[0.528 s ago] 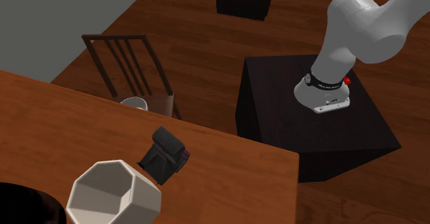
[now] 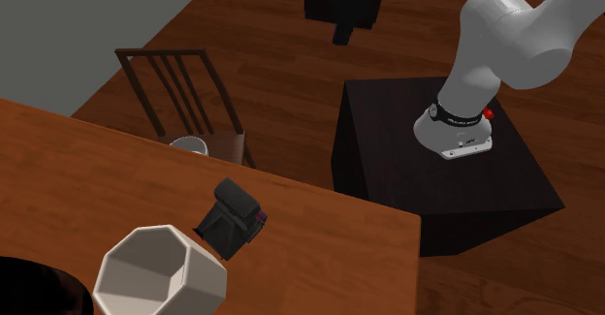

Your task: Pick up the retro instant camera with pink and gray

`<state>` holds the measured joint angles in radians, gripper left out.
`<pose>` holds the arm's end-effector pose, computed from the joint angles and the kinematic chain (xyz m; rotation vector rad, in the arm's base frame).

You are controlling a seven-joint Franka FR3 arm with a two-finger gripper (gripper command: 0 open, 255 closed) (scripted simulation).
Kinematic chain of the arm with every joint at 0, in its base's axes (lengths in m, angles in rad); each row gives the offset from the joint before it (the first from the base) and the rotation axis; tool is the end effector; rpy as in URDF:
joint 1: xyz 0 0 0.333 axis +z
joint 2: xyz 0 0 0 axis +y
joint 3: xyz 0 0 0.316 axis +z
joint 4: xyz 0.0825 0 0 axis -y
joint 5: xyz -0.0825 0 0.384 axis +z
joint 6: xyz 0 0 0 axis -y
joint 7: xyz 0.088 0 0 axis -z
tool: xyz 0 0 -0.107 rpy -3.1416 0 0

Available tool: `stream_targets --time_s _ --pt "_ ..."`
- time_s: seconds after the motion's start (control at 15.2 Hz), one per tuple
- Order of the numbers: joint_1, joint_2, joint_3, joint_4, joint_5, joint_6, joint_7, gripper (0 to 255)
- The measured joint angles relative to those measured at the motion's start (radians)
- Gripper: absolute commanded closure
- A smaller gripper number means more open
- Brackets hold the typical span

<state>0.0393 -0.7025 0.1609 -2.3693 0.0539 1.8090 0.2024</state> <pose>0.3433 0.0864 0.5754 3.1081 -0.0652 0.2226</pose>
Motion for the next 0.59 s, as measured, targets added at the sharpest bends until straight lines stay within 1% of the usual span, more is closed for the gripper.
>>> stream_targets --time_s 0.2,0.59 --pt "0.009 0.041 0.047 -0.032 0.037 0.087 0.072 0" --pt "0.010 0.199 0.141 -0.022 0.081 0.269 0.209 0"
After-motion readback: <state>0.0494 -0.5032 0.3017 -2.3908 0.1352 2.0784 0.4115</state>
